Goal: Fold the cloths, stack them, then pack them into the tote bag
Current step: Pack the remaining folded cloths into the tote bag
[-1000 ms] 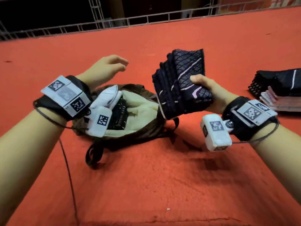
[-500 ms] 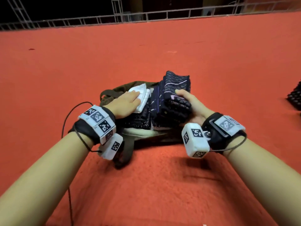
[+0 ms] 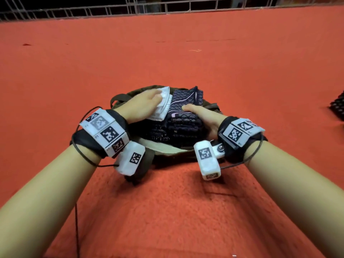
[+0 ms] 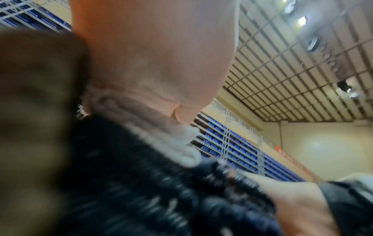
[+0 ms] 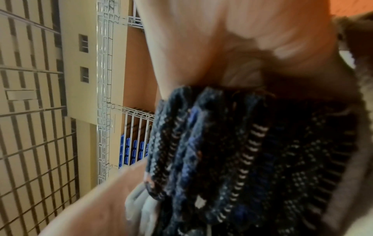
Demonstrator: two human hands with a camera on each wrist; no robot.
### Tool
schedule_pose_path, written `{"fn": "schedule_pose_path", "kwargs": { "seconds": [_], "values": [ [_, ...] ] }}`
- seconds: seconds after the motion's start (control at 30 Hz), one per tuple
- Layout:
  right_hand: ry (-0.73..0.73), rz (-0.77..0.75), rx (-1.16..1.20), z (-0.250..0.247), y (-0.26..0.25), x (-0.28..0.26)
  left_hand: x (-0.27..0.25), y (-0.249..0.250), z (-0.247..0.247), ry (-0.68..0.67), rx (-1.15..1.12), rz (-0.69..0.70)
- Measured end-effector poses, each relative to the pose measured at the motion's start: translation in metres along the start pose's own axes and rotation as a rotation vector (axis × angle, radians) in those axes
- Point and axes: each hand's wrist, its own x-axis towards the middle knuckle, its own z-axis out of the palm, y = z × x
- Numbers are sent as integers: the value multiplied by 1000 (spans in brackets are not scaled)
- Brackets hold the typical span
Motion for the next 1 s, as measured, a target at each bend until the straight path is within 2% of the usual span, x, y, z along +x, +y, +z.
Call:
{"fn": "schedule_pose_path", "kwargs": {
  "seconds": [0.07, 0.13, 0.23, 0.3, 0.4, 0.53, 0.7, 0.83, 0.9, 1.0],
  "values": [
    [1, -7, 12, 5, -1, -8, 5, 18, 0, 100, -111, 24],
    [-12, -14, 48, 1, 0, -13, 9, 36, 5, 78, -178, 47],
    [-58, -33, 63, -15, -6, -30, 13, 54, 16, 7, -155, 59],
    [33, -43, -18, -29, -16, -41, 13, 61, 19, -10, -69, 98],
    [253, -69, -161, -53, -23, -46, 15, 63, 26, -87, 98, 139],
    [534, -61, -260, -70, -7, -31, 19, 67, 36, -16, 173, 169],
    [499, -29, -628, -58, 16, -14, 20, 67, 50, -109, 258, 176],
    [558, -69, -839, -56, 18, -6, 21, 63, 57, -129, 285, 214],
    [603, -143, -860, -58, 8, -9, 22, 64, 56, -153, 292, 217],
    [720, -346, -923, -59, -16, -25, 22, 67, 53, -180, 272, 230]
  ]
}}
